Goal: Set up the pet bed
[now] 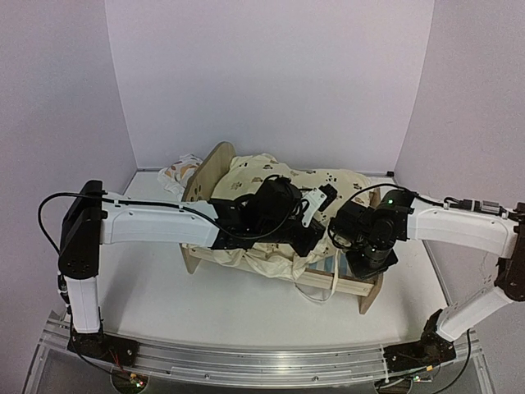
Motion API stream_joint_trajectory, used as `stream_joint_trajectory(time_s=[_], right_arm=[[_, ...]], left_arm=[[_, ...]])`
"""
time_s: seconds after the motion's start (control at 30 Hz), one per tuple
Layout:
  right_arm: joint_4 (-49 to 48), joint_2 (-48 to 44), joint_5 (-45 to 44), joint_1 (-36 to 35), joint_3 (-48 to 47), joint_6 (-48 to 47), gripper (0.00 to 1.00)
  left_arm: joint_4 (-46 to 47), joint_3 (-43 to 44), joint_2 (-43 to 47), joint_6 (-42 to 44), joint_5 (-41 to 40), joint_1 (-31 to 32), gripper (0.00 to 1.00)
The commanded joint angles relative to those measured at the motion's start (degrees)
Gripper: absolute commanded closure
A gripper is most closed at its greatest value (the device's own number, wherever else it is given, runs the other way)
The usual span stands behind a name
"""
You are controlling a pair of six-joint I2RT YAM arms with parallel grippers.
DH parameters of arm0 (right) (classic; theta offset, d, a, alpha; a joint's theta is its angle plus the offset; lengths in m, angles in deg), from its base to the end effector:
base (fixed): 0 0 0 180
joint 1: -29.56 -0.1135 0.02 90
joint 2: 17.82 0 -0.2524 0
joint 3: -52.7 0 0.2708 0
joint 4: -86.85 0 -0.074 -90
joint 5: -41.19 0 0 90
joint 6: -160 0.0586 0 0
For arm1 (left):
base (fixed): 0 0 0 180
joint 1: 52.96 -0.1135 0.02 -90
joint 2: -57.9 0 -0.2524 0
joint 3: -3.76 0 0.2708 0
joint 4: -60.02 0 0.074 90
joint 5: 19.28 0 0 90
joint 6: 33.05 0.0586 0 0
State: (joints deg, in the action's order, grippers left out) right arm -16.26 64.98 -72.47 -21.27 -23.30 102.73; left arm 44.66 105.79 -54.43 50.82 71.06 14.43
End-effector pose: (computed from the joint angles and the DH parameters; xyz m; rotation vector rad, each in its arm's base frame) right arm 0.1896 0.1955 0.2049 -0.4037 2.7373 -0.3305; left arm 0.1926 -0.4634 0.2411 1.0819 1.8194 -0.8019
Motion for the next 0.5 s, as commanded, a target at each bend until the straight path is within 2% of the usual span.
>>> stream_joint_trajectory(time_s=[0.0, 0.1, 0.23, 0.47], right_arm=[[2.00, -1.82, 1.09, -0.32, -1.53, -0.85, 0.67], [2.42, -4.06, 2.31, -0.33, -3.29, -2.14, 0.51], [2.75, -8.52, 3.67, -0.32, -4.58, -2.78, 0.38], [2.87, -17.23, 0.98, -0.32, -2.33, 0.04, 0.25]], left_arm=[[-3.19, 1.89, 2.02, -1.43, -0.62, 0.18, 0.88], [-3.97, 0.99, 2.71, -2.30, -1.80, 0.21, 0.76], [-4.14, -1.39, 4.88, -3.45, -3.78, 0.19, 0.60], [-3.76, -5.24, 8.36, -4.01, -4.21, 0.24, 0.46]])
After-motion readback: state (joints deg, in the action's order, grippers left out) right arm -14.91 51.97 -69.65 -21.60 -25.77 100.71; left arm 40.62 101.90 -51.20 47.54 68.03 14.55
